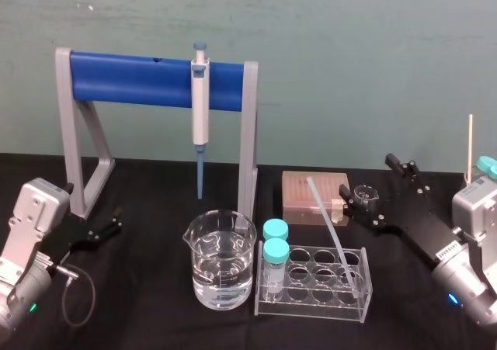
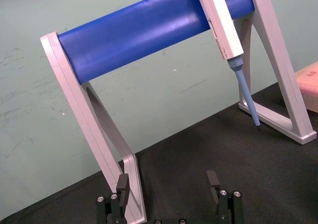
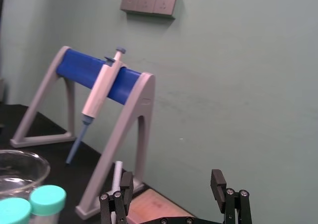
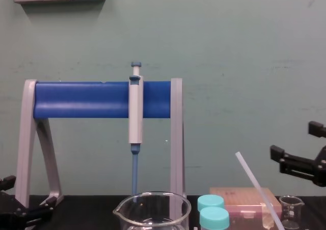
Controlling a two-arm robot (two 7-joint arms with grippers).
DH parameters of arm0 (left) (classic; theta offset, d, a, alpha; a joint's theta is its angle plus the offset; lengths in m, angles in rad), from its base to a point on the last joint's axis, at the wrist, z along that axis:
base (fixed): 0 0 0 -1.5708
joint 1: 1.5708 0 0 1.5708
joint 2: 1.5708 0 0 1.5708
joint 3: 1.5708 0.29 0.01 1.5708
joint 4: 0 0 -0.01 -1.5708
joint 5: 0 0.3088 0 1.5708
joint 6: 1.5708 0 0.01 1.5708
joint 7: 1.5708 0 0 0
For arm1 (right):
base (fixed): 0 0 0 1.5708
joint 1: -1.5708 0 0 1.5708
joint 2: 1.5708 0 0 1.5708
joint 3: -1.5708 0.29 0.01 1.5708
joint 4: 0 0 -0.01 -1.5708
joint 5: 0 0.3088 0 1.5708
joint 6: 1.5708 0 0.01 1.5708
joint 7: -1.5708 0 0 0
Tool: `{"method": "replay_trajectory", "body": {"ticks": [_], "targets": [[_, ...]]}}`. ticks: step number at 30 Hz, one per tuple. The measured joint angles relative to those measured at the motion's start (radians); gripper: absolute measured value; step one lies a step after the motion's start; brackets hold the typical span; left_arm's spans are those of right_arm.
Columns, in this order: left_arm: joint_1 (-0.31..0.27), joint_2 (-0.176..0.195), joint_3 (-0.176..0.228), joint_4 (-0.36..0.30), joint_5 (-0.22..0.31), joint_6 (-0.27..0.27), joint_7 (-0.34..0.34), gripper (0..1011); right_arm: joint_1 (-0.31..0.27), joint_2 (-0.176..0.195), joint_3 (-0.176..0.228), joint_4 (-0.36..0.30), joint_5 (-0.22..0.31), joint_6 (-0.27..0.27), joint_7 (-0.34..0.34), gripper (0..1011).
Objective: Pick up the stirring rod with one hand, then place it down.
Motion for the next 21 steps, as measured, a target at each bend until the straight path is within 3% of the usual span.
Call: {"method": "replay_trajectory", "body": {"ticks": [3,21], "targets": [[0.0,0.0,0.0,0.0,0.0,0.0,0.0,1000,0.018,-0.01,-0.002,0.008,0.039,0.029,0.053,1002],[0.0,0.0,0.0,0.0,0.0,0.0,0.0,1000,0.09,-0.067,-0.005,0.085,0.144,0.136,0.231,1002]]}}
